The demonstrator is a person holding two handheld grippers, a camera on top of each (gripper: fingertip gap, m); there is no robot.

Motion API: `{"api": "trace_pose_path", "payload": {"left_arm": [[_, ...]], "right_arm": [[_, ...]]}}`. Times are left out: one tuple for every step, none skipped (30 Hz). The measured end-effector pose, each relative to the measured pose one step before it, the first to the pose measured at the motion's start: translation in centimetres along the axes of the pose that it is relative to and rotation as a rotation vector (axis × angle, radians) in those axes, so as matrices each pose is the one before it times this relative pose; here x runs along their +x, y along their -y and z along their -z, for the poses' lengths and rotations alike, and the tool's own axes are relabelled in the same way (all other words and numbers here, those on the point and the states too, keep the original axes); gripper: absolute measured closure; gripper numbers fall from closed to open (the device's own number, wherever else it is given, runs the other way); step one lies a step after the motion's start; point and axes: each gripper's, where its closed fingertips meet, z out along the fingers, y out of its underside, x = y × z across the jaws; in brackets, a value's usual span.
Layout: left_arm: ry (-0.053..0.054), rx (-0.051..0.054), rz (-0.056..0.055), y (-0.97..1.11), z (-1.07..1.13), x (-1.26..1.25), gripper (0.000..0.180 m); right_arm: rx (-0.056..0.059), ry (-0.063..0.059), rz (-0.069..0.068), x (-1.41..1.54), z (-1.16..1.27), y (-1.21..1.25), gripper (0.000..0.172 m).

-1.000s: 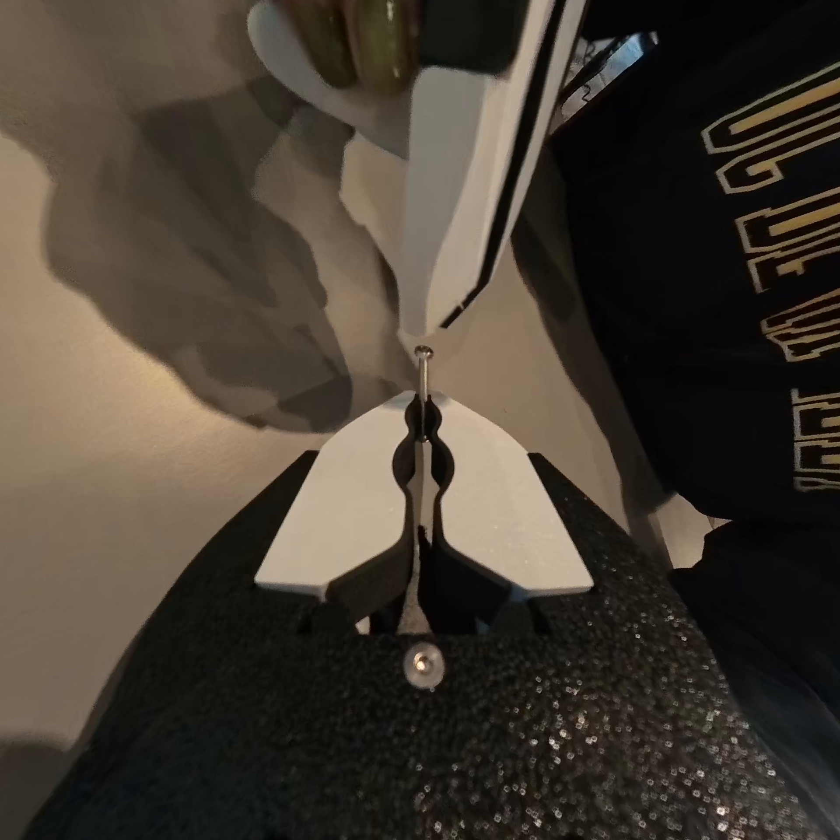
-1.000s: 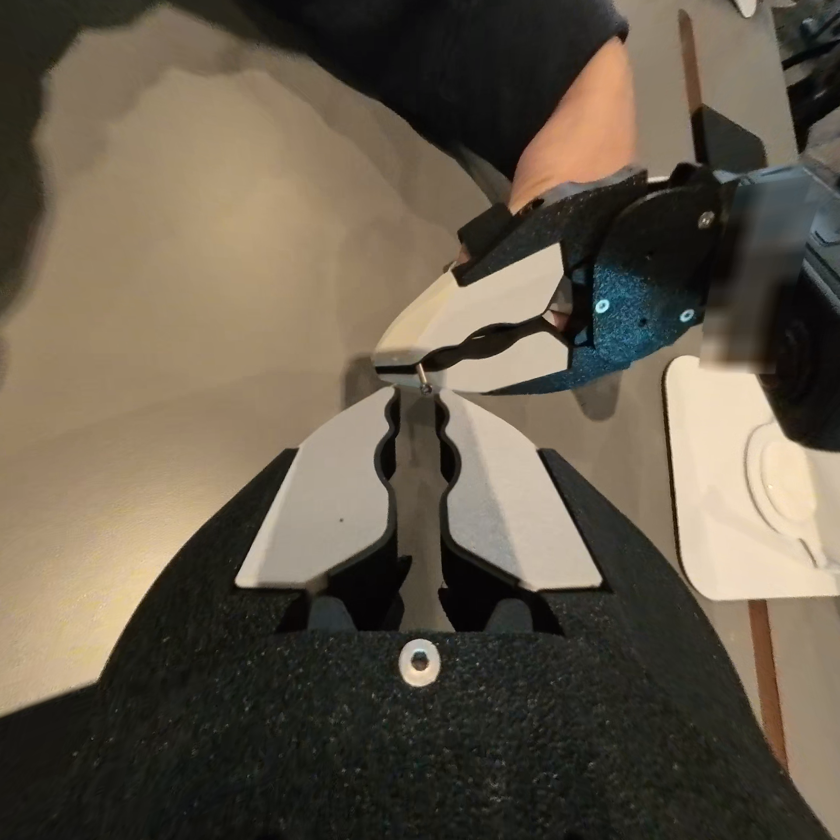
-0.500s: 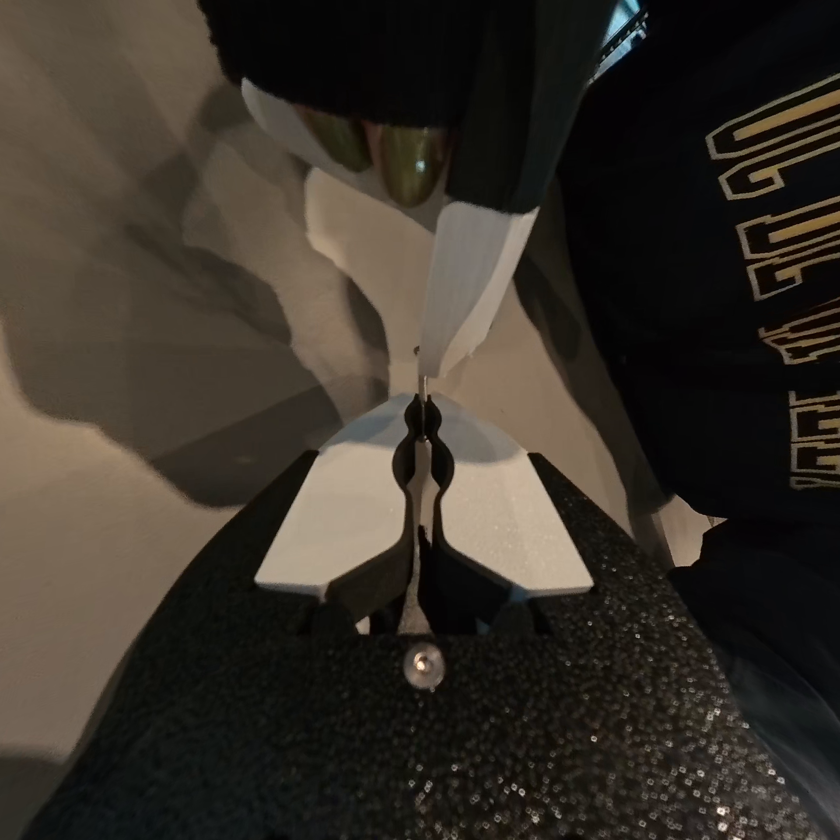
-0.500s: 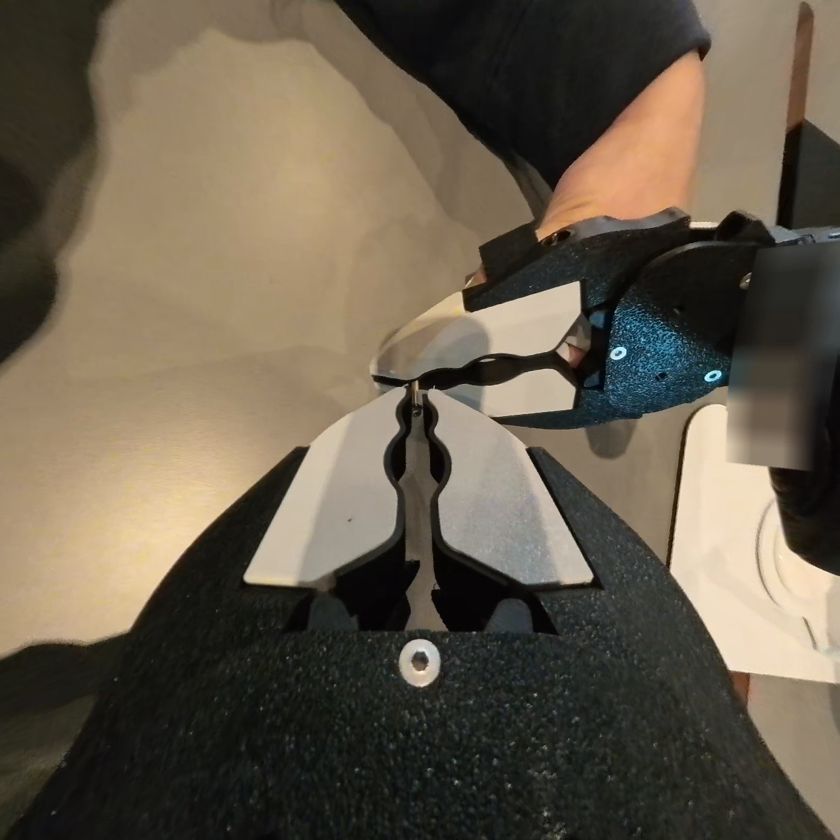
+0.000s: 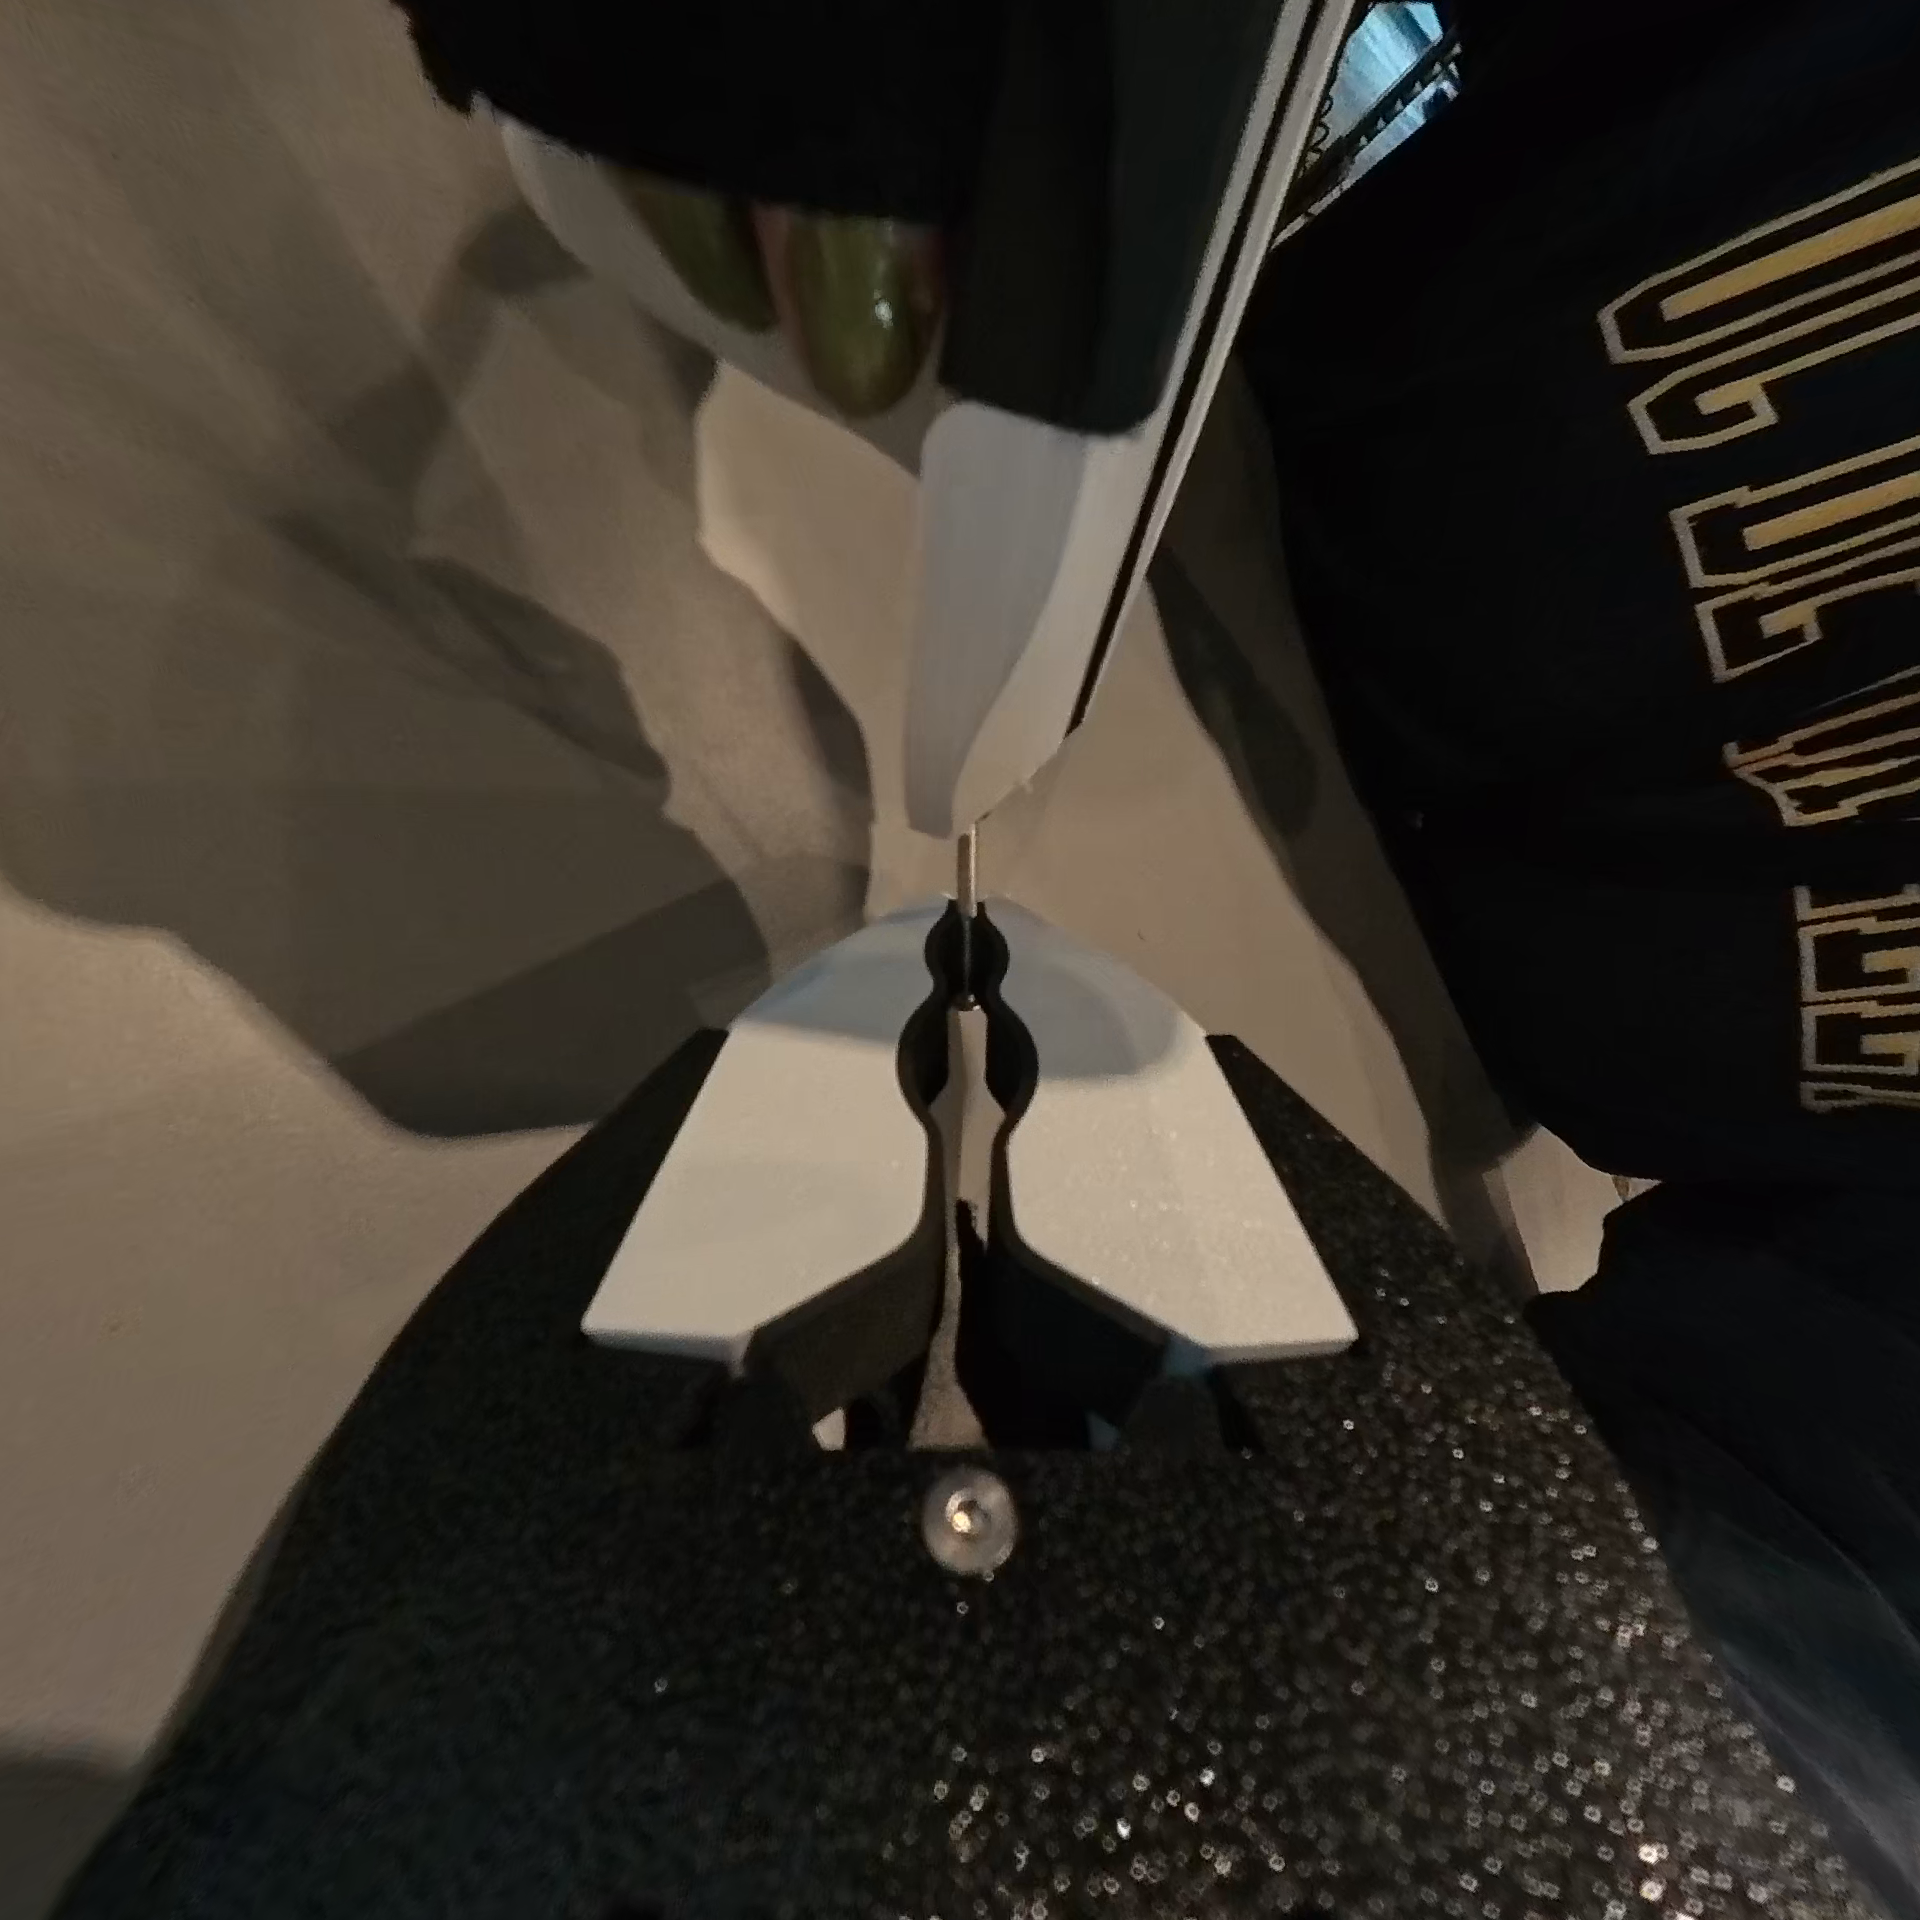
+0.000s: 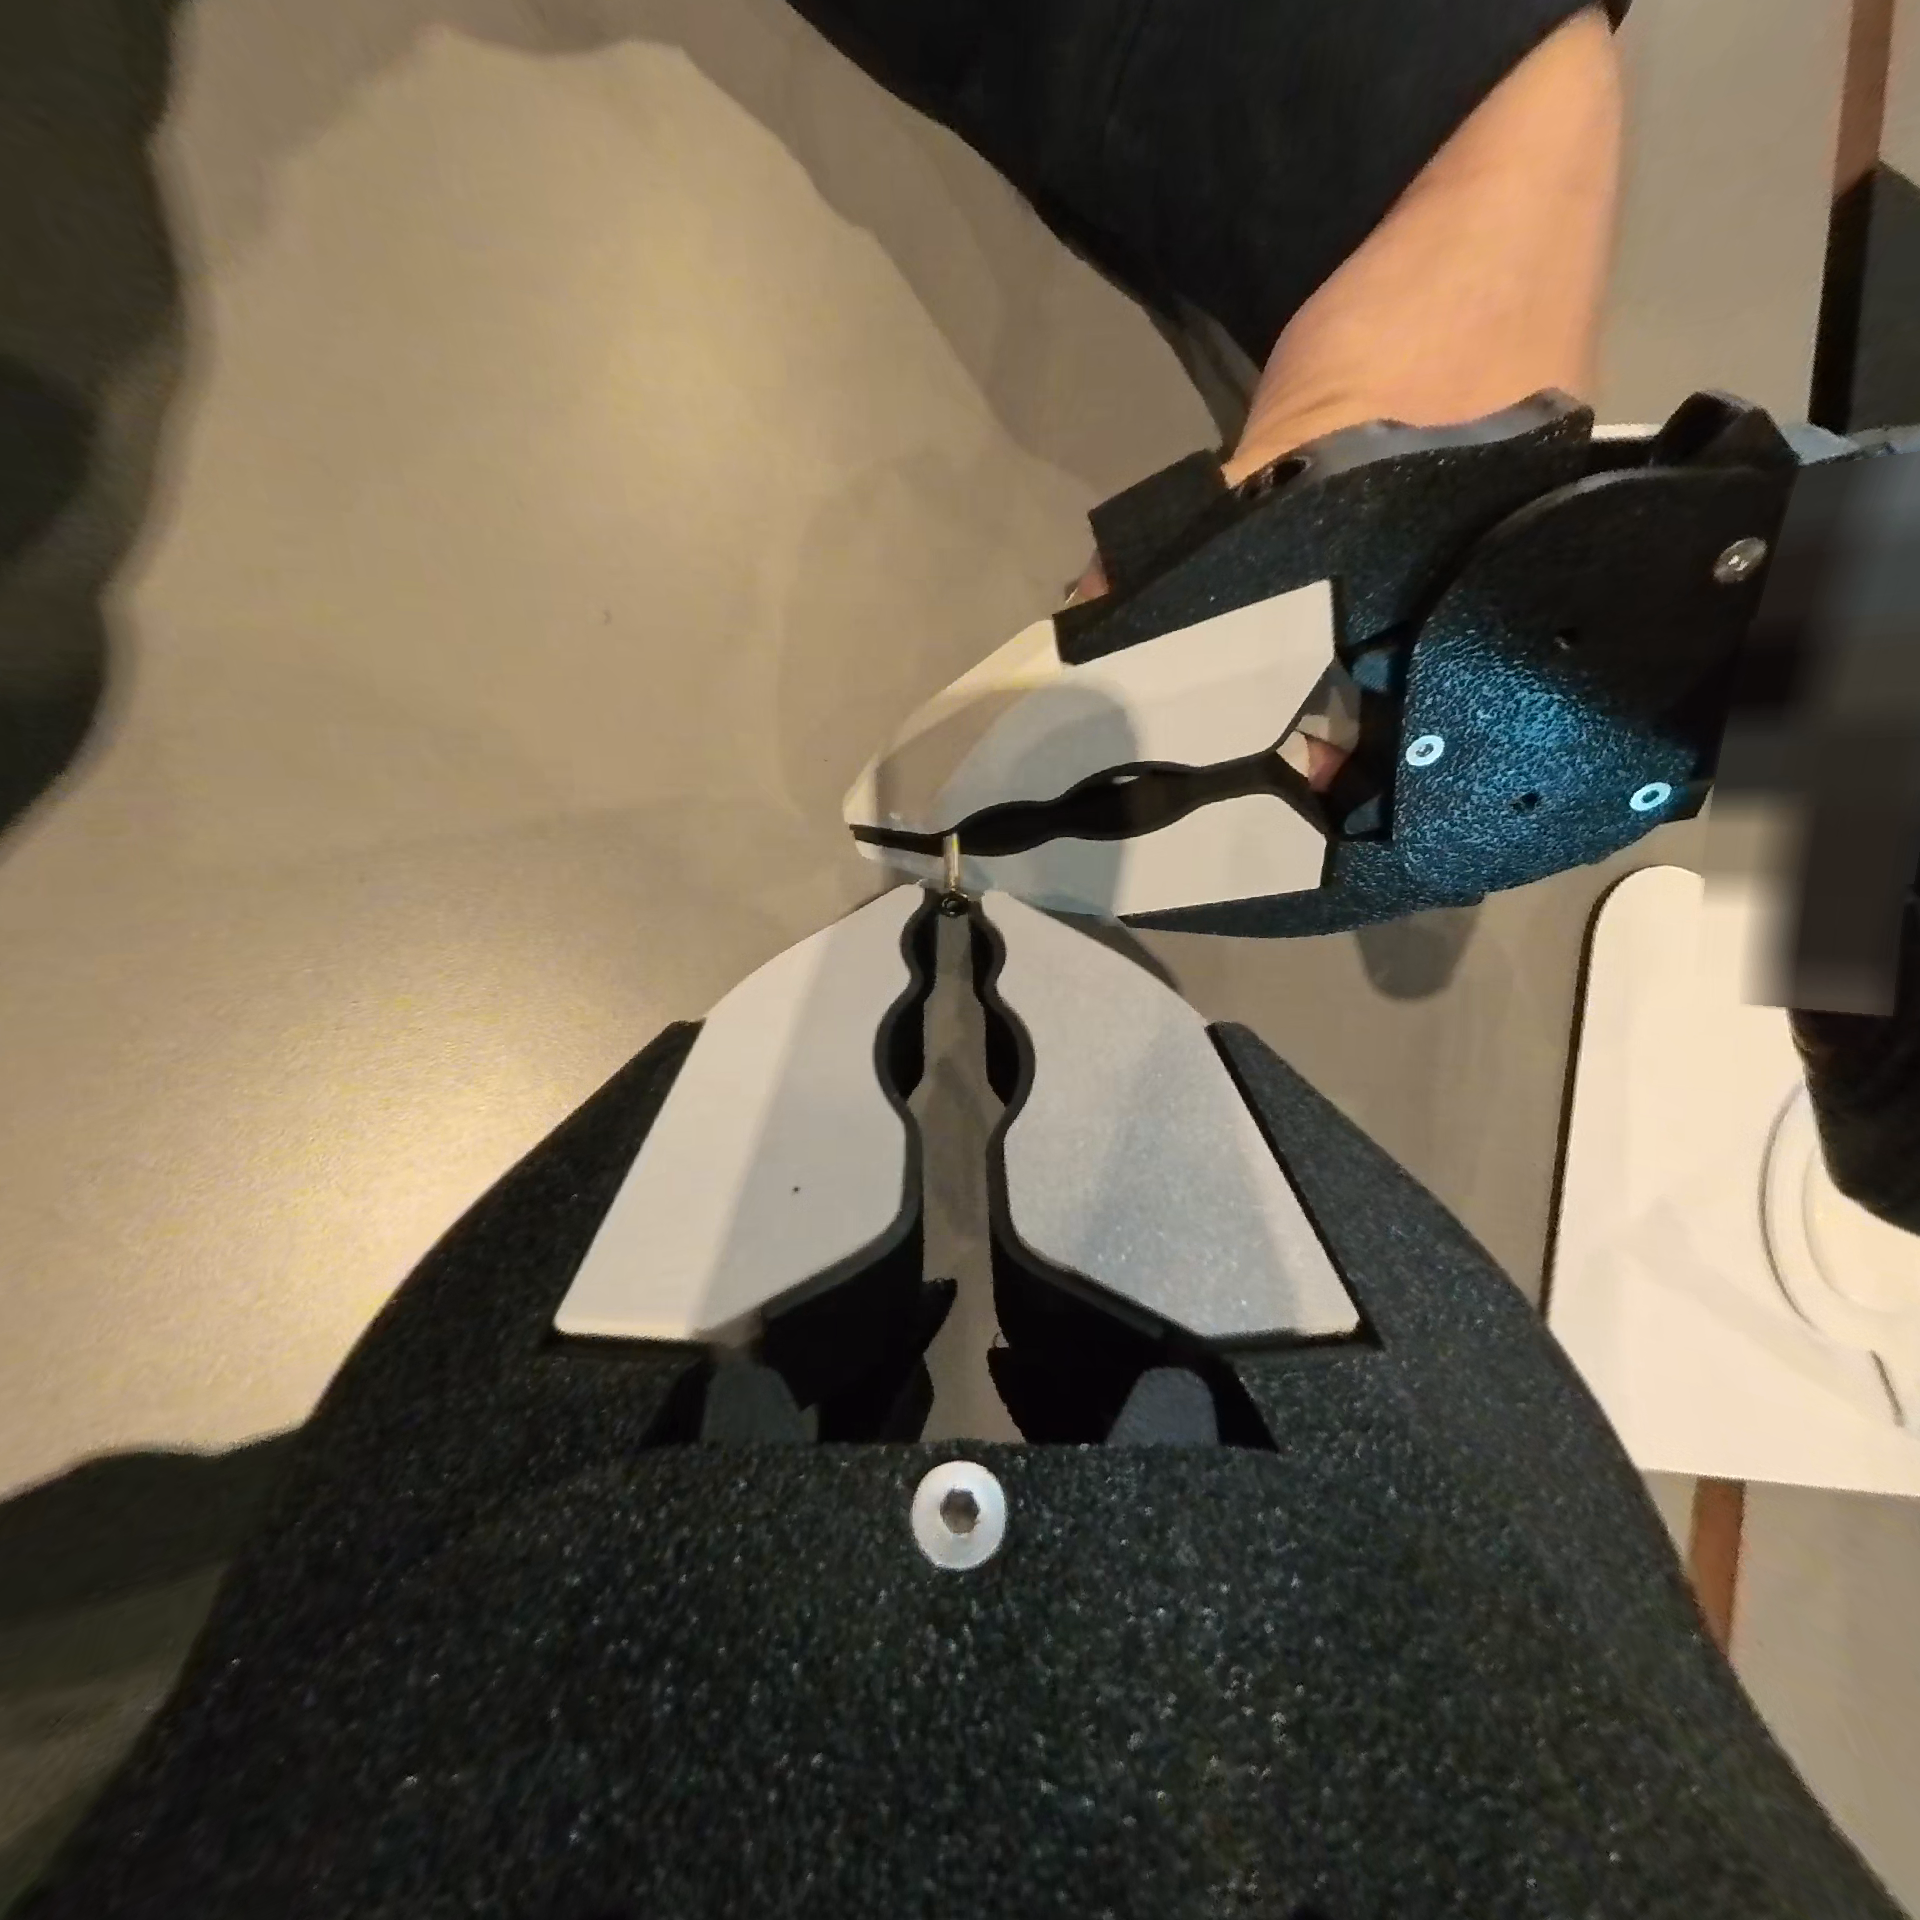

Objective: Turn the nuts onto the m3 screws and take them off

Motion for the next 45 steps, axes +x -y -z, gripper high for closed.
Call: {"api": "trace_pose_path", "payload": {"left_arm": [[-0.0002, -0.0003, -0.0004, -0.004, -0.006, 0.006, 0.179], [-0.0002, -0.0003, -0.0003, 0.005, -0.002, -0.004, 0.179], [-0.0004, -0.0002, -0.0004, -0.002, 0.001, 0.002, 0.179], [-0.0003, 0.0001, -0.0005, 0.0, 0.008, 0.011, 0.179], [-0.0003, -0.0004, -0.0009, -0.006, -0.013, 0.009, 0.179], [-0.0003, -0.0017, -0.0023, -0.018, -0.006, 0.013, 0.179], [0.0, -0.0037, -0.0039, -0.03, -0.039, 0.02, 0.179], [0.0016, -0.0058, -0.0059, -0.052, -0.042, 0.01, 0.179], [0.0022, -0.0067, -0.0073, -0.049, -0.049, 0.007, 0.179], [0.0025, -0.006, -0.0067, -0.046, -0.042, 0.006, 0.179], [0.003, -0.0039, -0.0056, -0.033, -0.026, -0.003, 0.179], [0.0028, -0.0018, -0.0058, -0.021, -0.017, -0.005, 0.179], [0.0044, -0.0015, -0.007, -0.012, -0.013, -0.012, 0.179], [0.0048, -0.0013, -0.0061, -0.023, -0.015, -0.012, 0.179], [0.0034, -0.0009, -0.0058, -0.01, -0.013, -0.001, 0.179], [0.0028, -0.0006, -0.0043, -0.013, 0.003, 0.009, 0.179], [0.0019, 0.0001, -0.0015, 0.001, -0.007, -0.012, 0.18], [0.0012, -0.0002, -0.0004, -0.003, 0.003, -0.001, 0.18], [0.0015, -0.0022, -0.0008, -0.013, -0.022, -0.008, 0.18], [0.0016, -0.0029, -0.0017, -0.023, -0.008, -0.005, 0.18], [0.001, -0.0026, -0.0023, -0.019, -0.017, 0.005, 0.18], [0.001, -0.0012, -0.0008, -0.015, -0.007, -0.005, 0.18], [0.0004, 0.0007, 0.0009, 0.009, 0.002, -0.005, 0.18], [0.0007, 0.001, 0.0023, 0.006, 0.003, -0.012, 0.18], [0.0008, 0.0006, 0.0063, 0.005, 0.0, -0.036, 0.18], [0.0005, 0.0002, 0.0055, 0.015, 0.004, -0.037, 0.18], [0.0009, -0.0007, -0.0002, -0.003, -0.004, 0.006, 0.18], [0.001, 0.0009, -0.0052, -0.003, 0.013, 0.017, 0.18], [0.0003, 0.0062, -0.0031, 0.035, 0.036, 0.02, 0.18], [-0.0014, 0.0122, -0.0003, 0.098, 0.045, 0.014, 0.18], [0.0004, 0.0132, -0.0004, 0.15, 0.028, -0.024, 0.18], [0.002, 0.0035, 0.0002, 0.066, -0.004, -0.031, 0.18], [-0.0012, -0.001, -0.0018, -0.012, -0.001, 0.01, 0.18], [-0.0022, 0.0008, -0.0034, 0.0, 0.01, 0.037, 0.18], [-0.0025, 0.0012, -0.0017, 0.007, 0.012, 0.03, 0.18], [-0.0015, 0.0004, -0.0003, 0.005, 0.004, 0.01, 0.18], [-0.001, -0.0002, -0.0002, -0.002, 0.001, 0.011, 0.179], [-0.0013, 0.0001, -0.0012, -0.006, 0.004, 0.012, 0.18], [-0.0013, 0.0002, -0.0003, 0.002, 0.006, 0.008, 0.18], [-0.0009, -0.0001, 0.0007, 0.0, -0.001, 0.0, 0.18], [-0.0008, 0.0009, -0.0003, 0.004, 0.006, 0.007, 0.18], [-0.0004, 0.0005, -0.0004, -0.001, 0.001, 0.008, 0.18], [-0.0006, 0.0003, 0.0, 0.004, 0.005, 0.001, 0.18], [-0.001, 0.0003, 0.0001, 0.004, 0.005, 0.007, 0.18], [-0.0012, 0.0001, 0.0005, 0.002, -0.002, 0.002, 0.18]], "right_arm": [[-0.0003, 0.0002, 0.0028, -0.026, 0.039, 0.019, 0.166], [-0.0008, 0.0025, -0.0014, -0.081, -0.043, 0.004, 0.166], [0.0016, 0.0038, -0.0028, 0.007, -0.066, 0.025, 0.166], [0.0025, 0.0036, -0.0017, -0.019, 0.008, -0.003, 0.166], [0.0039, 0.0054, -0.0017, 0.035, -0.051, -0.004, 0.166], [0.0046, 0.0085, -0.0012, -0.051, -0.053, 0.041, 0.166], [0.0048, 0.012, 0.0031, -0.028, -0.067, 0.029, 0.166], [0.0056, 0.0159, 0.0059, -0.055, -0.072, 0.022, 0.166], [0.0079, 0.0187, 0.0077, -0.082, -0.034, 0.001, 0.167], [0.0095, 0.0172, 0.0116, -0.087, -0.063, -0.001, 0.167], [0.0138, 0.0138, 0.0145, -0.112, -0.006, -0.025, 0.167], [0.0186, 0.0101, 0.011, -0.046, -0.019, 0.001, 0.167], [0.0186, 0.0071, 0.0049, -0.109, 0.085, -0.019, 0.167], [0.0168, 0.0029, -0.0153, -0.003, -0.035, 0.029, 0.167], [0.0158, -0.0017, -0.0317, -0.067, 0.009, 0.033, 0.167], [0.0144, -0.0065, -0.0478, -0.02, -0.002, 0.024, 0.167], [0.0151, -0.0098, -0.0624, 0.006, 0.019, 0.007, 0.167], [0.0138, -0.0117, -0.0778, -0.003, 0.014, 0.007, 0.167], [0.0111, -0.0121, -0.0854, -0.072, -0.01, 0.022, 0.167], [0.0122, -0.0152, -0.0883, -0.115, -0.021, 0.029, 0.167], [0.009, -0.0209, -0.0875, -0.064, -0.006, 0.013, 0.167], [0.0051, -0.0257, -0.0907, 0.011, 0.002, 0.044, 0.167], [0.002, -0.0221, -0.0993, -0.003, 0.013, 0.032, 0.167], [-0.0004, -0.0239, -0.1082, 0.028, 0.011, 0.005, 0.167], [0.0023, -0.0239, -0.1252, 0.062, 0.013, 0.013, 0.167], [0.0056, -0.0186, -0.1353, 0.029, 0.002, 0.018, 0.167], [0.0068, -0.0076, -0.1133, -0.09, -0.011, 0.028, 0.167], [0.0046, -0.0051, -0.0535, -0.081, -0.013, 0.021, 0.167], [0.0015, -0.0092, -0.0036, -0.014, 0.019, 0.032, 0.167], [-0.0005, -0.0097, 0.0349, 0.0, 0.103, 0.057, 0.166], [-0.0019, 0.0001, 0.0807, -0.118, 0.194, 0.137, 0.164], [-0.0039, 0.0262, 0.1134, -0.479, 0.209, 0.108, 0.153], [0.0112, 0.0291, 0.1299, -0.587, 0.237, 0.246, 0.149], [0.0136, 0.0169, 0.1412, -0.484, 0.216, 0.179, 0.146], [-0.0061, 0.0278, 0.1408, -0.623, 0.107, -0.146, 0.142], [-0.0224, 0.0184, 0.1253, -0.431, -0.032, -0.358, 0.138], [-0.035, -0.0136, 0.0999, 0.107, -0.138, -0.547, 0.139], [-0.0374, -0.0173, 0.0759, 0.245, -0.196, -0.529, 0.14], [-0.0178, -0.0172, 0.0578, 0.293, -0.123, -0.238, 0.142], [0.008, -0.0186, 0.0418, 0.412, 0.019, 0.097, 0.146], [0.0123, -0.0041, 0.0285, 0.265, 0.077, 0.179, 0.147], [0.007, -0.0028, 0.0193, 0.354, 0.08, 0.09, 0.148], [-0.0039, 0.0119, 0.0156, 0.109, 0.009, -0.069, 0.148], [-0.0079, 0.0138, 0.0154, 0.029, -0.016, -0.12, 0.148], [-0.0048, 0.0084, 0.0222, 0.01, -0.072, -0.082, 0.149]]}}
